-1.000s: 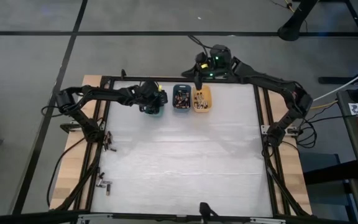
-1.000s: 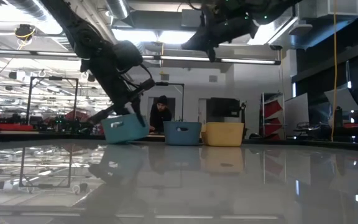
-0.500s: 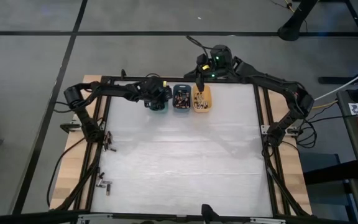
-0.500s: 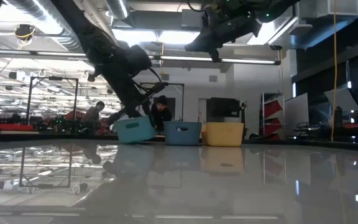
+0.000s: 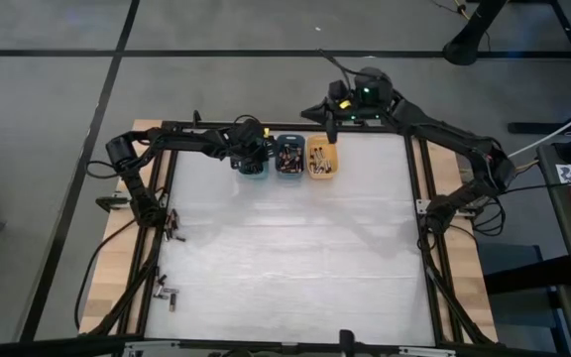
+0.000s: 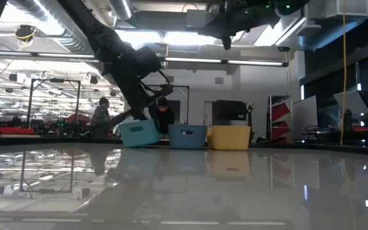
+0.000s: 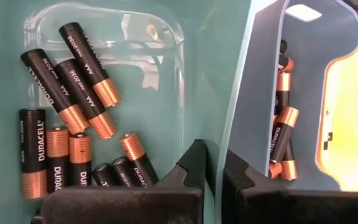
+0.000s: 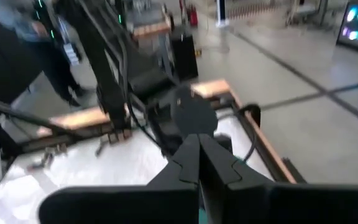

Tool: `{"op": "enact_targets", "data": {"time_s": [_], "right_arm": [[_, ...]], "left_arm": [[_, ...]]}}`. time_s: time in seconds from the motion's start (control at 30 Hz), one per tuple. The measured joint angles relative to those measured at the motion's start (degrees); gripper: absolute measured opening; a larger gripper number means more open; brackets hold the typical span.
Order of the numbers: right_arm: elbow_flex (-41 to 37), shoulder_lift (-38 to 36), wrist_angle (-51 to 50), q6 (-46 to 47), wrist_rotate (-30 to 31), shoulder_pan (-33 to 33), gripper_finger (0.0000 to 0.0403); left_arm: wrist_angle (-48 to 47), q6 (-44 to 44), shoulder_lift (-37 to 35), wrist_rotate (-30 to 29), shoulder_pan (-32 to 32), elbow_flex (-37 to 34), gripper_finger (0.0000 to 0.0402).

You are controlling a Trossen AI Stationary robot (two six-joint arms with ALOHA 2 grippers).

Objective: Sort batteries
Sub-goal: Adjust the bins

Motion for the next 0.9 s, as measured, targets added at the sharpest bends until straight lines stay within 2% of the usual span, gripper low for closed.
{"op": "enact_targets", "data": {"time_s": [0.17, 0.3, 0.53, 0.9], "right_arm": [[-7.9, -4.7, 11.9, 6.1, -2.9, -2.9, 0.0], [-13.3, -8.2, 16.3, 10.0, -4.3, -4.6, 0.0], [-17.1, -12.9, 16.7, 10.2, -4.3, -4.6, 0.0], [-17.1, -13.5, 16.0, 10.0, -4.3, -4.6, 0.0]], "left_arm": [[0.3, -0.5, 0.0, -0.2, 0.0, 0.0, 0.0], [0.3, -0.7, 0.0, -0.1, -0.1, 0.0, 0.0], [0.4, -1.3, 0.0, -0.4, -0.1, 0.0, 0.0], [4.5, -1.1, 1.8, -0.4, -0.7, 0.0, 0.0004]]}}
